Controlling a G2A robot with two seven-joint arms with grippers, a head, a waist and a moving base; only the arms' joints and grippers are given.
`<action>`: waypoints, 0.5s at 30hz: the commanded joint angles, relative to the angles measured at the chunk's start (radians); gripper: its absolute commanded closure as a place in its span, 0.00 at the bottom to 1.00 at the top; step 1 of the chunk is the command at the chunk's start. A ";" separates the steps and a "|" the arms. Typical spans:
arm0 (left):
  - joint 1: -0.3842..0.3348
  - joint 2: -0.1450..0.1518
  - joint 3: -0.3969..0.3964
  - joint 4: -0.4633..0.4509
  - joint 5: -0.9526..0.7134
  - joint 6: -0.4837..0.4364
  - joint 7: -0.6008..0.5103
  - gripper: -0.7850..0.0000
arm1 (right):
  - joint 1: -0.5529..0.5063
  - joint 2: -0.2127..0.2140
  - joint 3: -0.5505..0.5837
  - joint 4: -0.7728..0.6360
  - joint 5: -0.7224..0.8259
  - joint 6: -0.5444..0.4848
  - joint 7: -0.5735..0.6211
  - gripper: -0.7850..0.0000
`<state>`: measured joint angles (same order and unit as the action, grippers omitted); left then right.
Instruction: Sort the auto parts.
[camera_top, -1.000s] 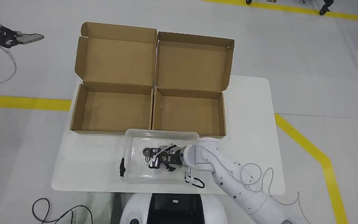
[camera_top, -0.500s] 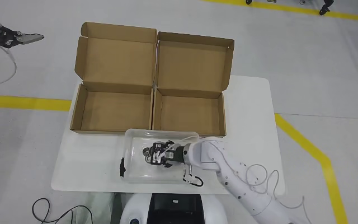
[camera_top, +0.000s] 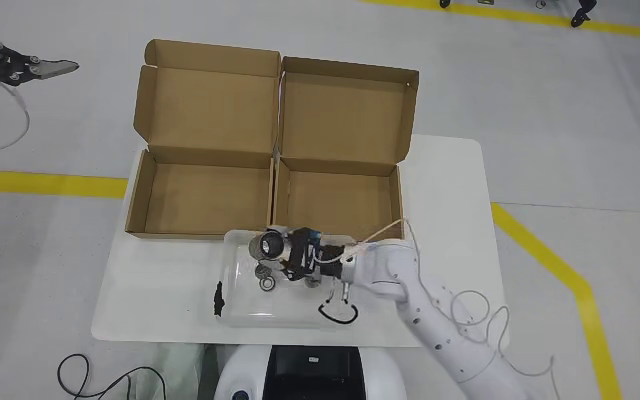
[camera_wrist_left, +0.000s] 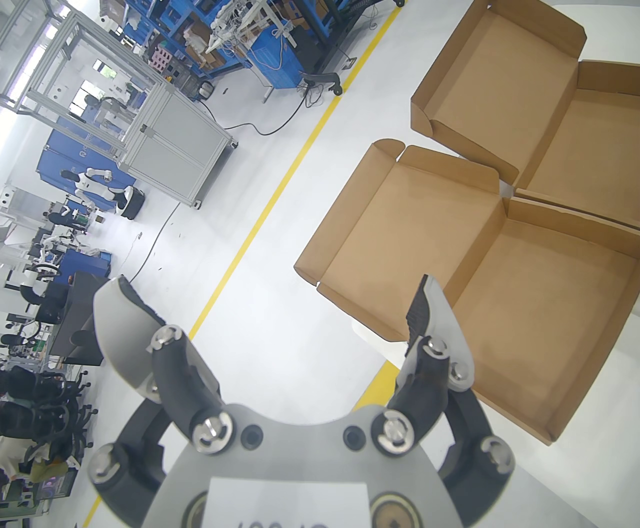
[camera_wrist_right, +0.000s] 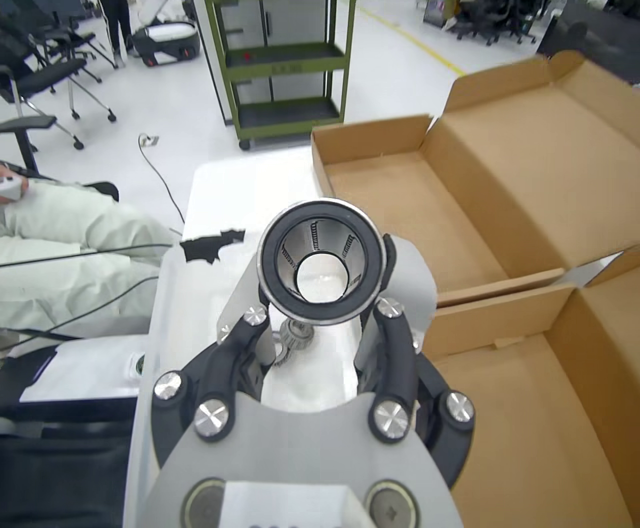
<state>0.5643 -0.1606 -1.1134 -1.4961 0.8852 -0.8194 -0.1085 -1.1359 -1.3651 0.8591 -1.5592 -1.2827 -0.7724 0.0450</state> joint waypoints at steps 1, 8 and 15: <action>0.000 0.000 0.000 0.000 0.000 0.000 0.000 0.00 | 0.013 -0.001 0.009 -0.010 0.013 -0.001 -0.054 1.00; 0.000 0.000 0.000 0.000 0.000 0.000 0.000 0.00 | 0.088 -0.009 0.025 -0.041 0.041 0.005 -0.132 1.00; 0.000 0.000 0.000 0.000 0.000 0.000 0.000 0.00 | 0.167 -0.019 0.034 -0.083 0.079 0.014 -0.158 1.00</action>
<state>0.5643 -0.1606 -1.1134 -1.4961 0.8852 -0.8194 -0.1085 -0.9792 -1.3828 0.8935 -1.6342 -1.2070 -0.7644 -0.1156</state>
